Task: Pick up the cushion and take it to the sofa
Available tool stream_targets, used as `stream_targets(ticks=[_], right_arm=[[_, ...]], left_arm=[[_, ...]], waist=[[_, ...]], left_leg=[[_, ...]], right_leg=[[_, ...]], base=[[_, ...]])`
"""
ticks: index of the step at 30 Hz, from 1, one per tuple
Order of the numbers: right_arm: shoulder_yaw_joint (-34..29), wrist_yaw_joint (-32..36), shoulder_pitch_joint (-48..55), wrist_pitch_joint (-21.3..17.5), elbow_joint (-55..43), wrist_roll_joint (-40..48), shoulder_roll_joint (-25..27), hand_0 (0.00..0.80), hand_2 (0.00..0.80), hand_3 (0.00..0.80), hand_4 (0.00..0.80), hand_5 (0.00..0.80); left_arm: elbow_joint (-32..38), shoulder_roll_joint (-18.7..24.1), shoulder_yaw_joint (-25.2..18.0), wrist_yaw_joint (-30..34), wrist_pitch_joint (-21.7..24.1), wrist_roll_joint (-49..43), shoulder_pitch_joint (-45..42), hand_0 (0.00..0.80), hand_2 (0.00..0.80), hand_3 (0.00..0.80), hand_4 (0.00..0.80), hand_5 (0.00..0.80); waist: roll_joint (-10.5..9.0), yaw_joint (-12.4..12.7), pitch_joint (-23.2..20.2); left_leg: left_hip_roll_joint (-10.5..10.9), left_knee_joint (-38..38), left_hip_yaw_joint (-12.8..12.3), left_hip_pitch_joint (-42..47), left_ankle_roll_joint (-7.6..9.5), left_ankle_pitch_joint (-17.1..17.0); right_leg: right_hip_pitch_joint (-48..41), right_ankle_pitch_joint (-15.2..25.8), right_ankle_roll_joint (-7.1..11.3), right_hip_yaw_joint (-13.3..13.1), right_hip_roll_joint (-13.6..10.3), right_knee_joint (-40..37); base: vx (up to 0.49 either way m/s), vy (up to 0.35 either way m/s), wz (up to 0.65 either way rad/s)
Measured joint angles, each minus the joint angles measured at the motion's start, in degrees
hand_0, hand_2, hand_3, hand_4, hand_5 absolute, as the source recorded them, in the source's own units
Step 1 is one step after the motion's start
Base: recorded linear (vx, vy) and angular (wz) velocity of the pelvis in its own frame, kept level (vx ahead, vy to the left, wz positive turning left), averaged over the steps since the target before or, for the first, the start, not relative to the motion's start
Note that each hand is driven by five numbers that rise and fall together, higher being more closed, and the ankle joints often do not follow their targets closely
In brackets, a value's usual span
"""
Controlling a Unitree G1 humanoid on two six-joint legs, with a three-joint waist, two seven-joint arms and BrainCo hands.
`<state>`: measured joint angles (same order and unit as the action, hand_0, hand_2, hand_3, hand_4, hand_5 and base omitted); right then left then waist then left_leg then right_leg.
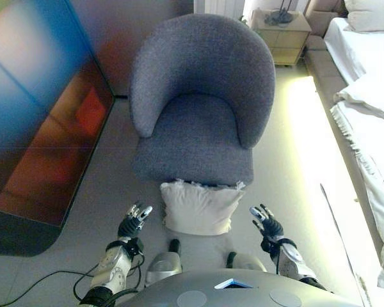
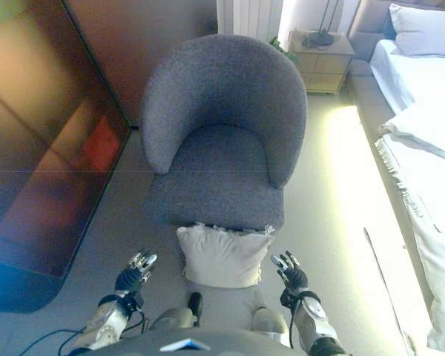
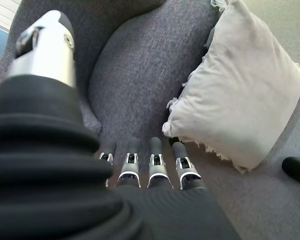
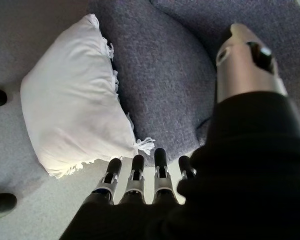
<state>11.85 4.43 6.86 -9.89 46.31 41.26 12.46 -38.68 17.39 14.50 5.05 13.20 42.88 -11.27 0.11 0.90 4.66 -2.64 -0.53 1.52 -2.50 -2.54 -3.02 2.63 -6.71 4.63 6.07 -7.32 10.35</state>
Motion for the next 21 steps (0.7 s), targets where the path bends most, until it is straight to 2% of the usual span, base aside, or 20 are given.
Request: stream_targets(ticks=[6,14,17,19,20,21], right_arm=[[0.0,0.9,0.6,0.2,0.0,-0.1,-0.1,0.0,0.0,0.0,0.0,0.0],[0.8,1.0,-0.7,0.6,0.3,-4.2,0.2,0.0,0.0,0.0,0.0,0.0],[1.5,0.1,-2.3,0.6,0.4,-5.8,1.8,0.0,0.0,0.0,0.0,0.0],[1.5,-0.5,-3.8,0.6,1.1,-5.8,2.6,0.0,0.0,0.0,0.0,0.0],[1.4,-0.6,-4.2,0.6,1.7,-5.8,2.6,0.0,0.0,0.0,0.0,0.0],[1.4,-0.6,-4.4,0.6,1.9,-5.8,2.6,0.0,0.0,0.0,0.0,0.0]], left_arm=[[0.1,-0.2,0.0,0.0,0.3,-0.6,0.0,0.0,0.0,0.0,0.0,0.0],[-1.3,-1.4,0.0,-0.6,1.7,-1.7,1.1,0.0,0.0,0.0,0.0,0.0],[-1.3,-2.2,0.1,-0.7,1.7,-1.7,3.0,0.0,0.0,0.0,0.0,0.0],[-1.5,-2.3,0.0,-1.1,1.7,-1.7,5.3,0.0,0.0,0.0,0.0,0.0],[-1.9,-2.2,0.0,-1.2,1.7,-1.7,6.2,0.0,0.0,0.0,0.0,0.0],[-2.7,-2.0,0.0,-1.2,1.8,-1.8,6.4,0.0,0.0,0.0,0.0,0.0]], waist=[[-0.09,-0.2,0.0],[0.14,-0.2,0.3],[1.46,-0.2,2.0],[1.84,-0.2,3.7],[1.14,-0.2,4.1],[0.15,0.0,4.6]], left_leg=[[0.1,1.1,-1.2,1.8,-0.91,0.4],[-0.1,-0.3,-0.7,0.6,-1.03,0.3],[-0.4,-3.3,-0.6,-2.5,-1.36,0.1],[-0.5,-7.2,-1.0,-5.9,-2.04,-0.8],[-0.4,-7.6,-1.9,-6.7,-2.38,-2.5],[-0.2,-8.4,-3.3,-7.5,-1.73,-4.4]], right_leg=[[-2.5,0.8,0.79,-0.4,-0.1,-2.5],[-3.2,1.0,0.71,0.4,0.2,-3.7],[-1.0,-0.7,-0.19,1.1,0.9,-0.6],[0.9,-2.5,-1.44,1.4,1.2,3.1],[1.7,-2.8,-2.31,1.8,0.4,4.2],[1.7,-2.4,-2.81,2.8,-0.5,4.3]], base=[[0.122,-0.149,-0.06],[0.062,-0.205,0.05],[0.005,-0.105,0.38],[0.076,0.032,0.65],[0.104,0.13,0.5],[0.085,0.172,0.26]])
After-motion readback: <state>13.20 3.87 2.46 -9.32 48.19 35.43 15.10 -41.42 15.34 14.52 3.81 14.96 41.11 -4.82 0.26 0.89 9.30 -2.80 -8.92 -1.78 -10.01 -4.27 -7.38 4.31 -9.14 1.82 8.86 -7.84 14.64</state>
